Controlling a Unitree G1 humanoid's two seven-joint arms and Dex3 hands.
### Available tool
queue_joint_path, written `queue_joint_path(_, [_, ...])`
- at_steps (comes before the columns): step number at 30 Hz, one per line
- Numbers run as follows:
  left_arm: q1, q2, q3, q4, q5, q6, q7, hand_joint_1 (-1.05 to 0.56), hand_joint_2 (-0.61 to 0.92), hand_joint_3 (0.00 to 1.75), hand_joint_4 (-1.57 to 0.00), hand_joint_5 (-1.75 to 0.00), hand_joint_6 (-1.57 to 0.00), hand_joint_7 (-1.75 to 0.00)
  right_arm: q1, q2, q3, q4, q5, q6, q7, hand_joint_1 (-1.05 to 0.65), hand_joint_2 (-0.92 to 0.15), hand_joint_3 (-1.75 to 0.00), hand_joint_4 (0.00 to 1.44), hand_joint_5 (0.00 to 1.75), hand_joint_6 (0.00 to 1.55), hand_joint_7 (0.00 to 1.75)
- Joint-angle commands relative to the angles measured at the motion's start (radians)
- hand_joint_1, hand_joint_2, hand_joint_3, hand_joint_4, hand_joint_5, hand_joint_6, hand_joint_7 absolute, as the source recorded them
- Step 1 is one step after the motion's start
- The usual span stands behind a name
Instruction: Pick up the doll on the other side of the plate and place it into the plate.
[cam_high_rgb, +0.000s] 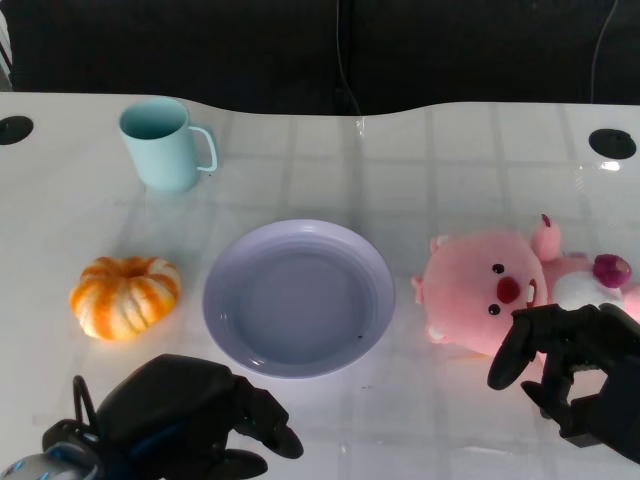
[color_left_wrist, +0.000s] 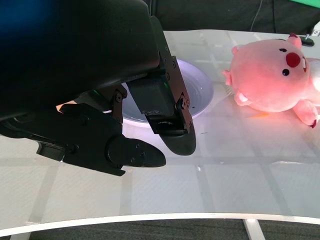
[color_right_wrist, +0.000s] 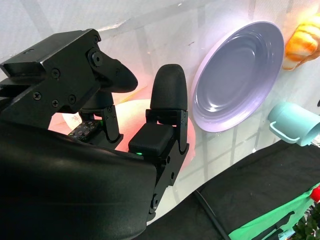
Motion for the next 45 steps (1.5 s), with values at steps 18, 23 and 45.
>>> queue_joint_path(18, [-0.010,0.018,0.010,0.000,-0.008,-0.007,-0.006,-0.21,0.92,0.22,-0.75,-1.31,-1.13,-0.01,-0.012,-0.025,-0.007,-0.008,-0.011,-0.003,0.000,0.03,-0.53,-1.01,0.80,1.37,0.83,1.03])
queue_joint_path(23, [-0.012,0.018,0.010,-0.001,-0.007,-0.001,-0.014,-0.21,0.92,0.23,-0.74,-1.30,-1.12,-0.01,-0.014,-0.025,-0.009,-0.001,-0.011,-0.014,-0.001,0.03,-0.54,-0.99,0.80,1.37,0.83,1.03])
queue_joint_path(45, [-0.012,0.019,0.010,-0.007,-0.010,0.002,-0.023,-0.21,0.92,0.24,-0.75,-1.31,-1.12,-0.01,-0.003,-0.013,-0.012,-0.009,-0.204,-0.073,-0.194,-0.26,-0.89,-0.17,0.24,0.64,0.47,0.07])
